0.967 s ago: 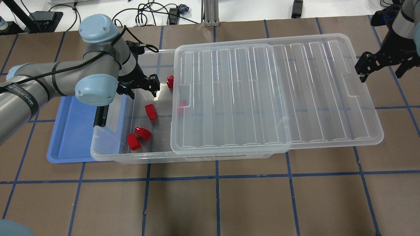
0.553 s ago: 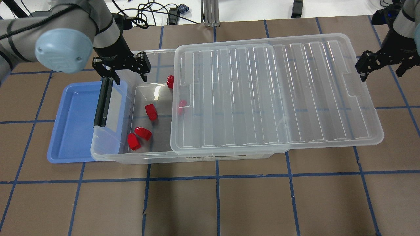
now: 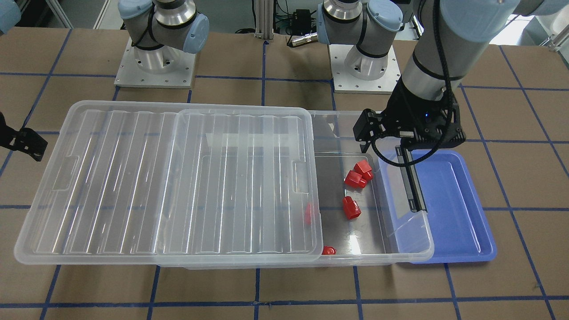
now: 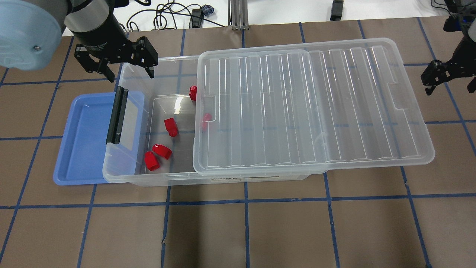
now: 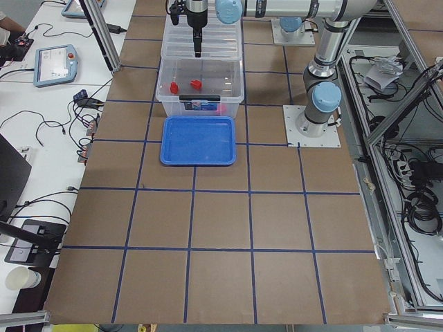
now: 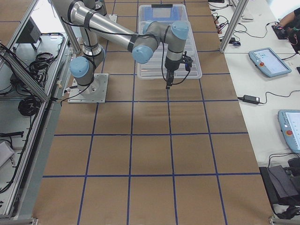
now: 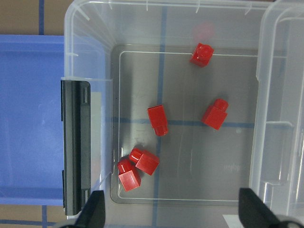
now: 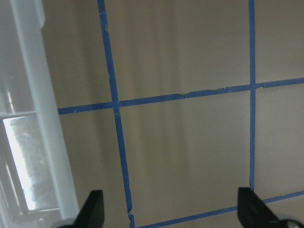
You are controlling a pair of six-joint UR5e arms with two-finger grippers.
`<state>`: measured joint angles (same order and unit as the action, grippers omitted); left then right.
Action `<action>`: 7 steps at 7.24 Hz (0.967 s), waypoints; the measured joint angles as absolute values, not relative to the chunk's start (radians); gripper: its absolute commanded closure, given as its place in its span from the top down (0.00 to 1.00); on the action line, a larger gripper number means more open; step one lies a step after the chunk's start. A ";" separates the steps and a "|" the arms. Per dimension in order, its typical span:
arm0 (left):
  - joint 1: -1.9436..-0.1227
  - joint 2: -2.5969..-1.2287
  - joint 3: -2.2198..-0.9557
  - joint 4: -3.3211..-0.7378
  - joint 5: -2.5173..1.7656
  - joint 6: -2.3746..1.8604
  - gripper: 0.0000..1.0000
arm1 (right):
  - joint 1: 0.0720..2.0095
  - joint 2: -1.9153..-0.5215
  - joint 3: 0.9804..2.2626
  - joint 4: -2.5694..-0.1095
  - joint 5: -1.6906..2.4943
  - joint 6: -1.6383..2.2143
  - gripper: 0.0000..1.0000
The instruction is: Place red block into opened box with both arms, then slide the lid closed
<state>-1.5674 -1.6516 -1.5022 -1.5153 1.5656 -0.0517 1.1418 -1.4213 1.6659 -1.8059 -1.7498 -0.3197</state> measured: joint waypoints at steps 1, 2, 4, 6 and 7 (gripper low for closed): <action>-1.567 -1.640 -1.501 -1.514 1.570 -0.040 1.00 | 1.136 -1.409 1.666 -1.813 -1.749 -0.320 1.00; -1.567 -1.632 -1.502 -1.510 1.574 -0.011 1.00 | 1.134 -1.389 1.666 -1.833 -1.749 -0.321 1.00; -1.567 -1.620 -1.505 -1.506 1.569 0.025 1.00 | 1.137 -1.359 1.666 -1.875 -1.747 -0.320 1.00; -1.565 -1.611 -1.503 -1.505 1.567 0.036 1.00 | 1.144 -1.355 1.667 -1.876 -1.745 -0.318 1.00; -1.565 -1.608 -1.504 -1.505 1.567 0.038 1.00 | 1.149 -1.355 1.670 -1.873 -1.737 -0.317 1.00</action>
<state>-1.5651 -1.6077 -1.5043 -1.5052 1.5666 0.0385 1.1495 -1.3548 1.6698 -1.8730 -1.7366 -0.3172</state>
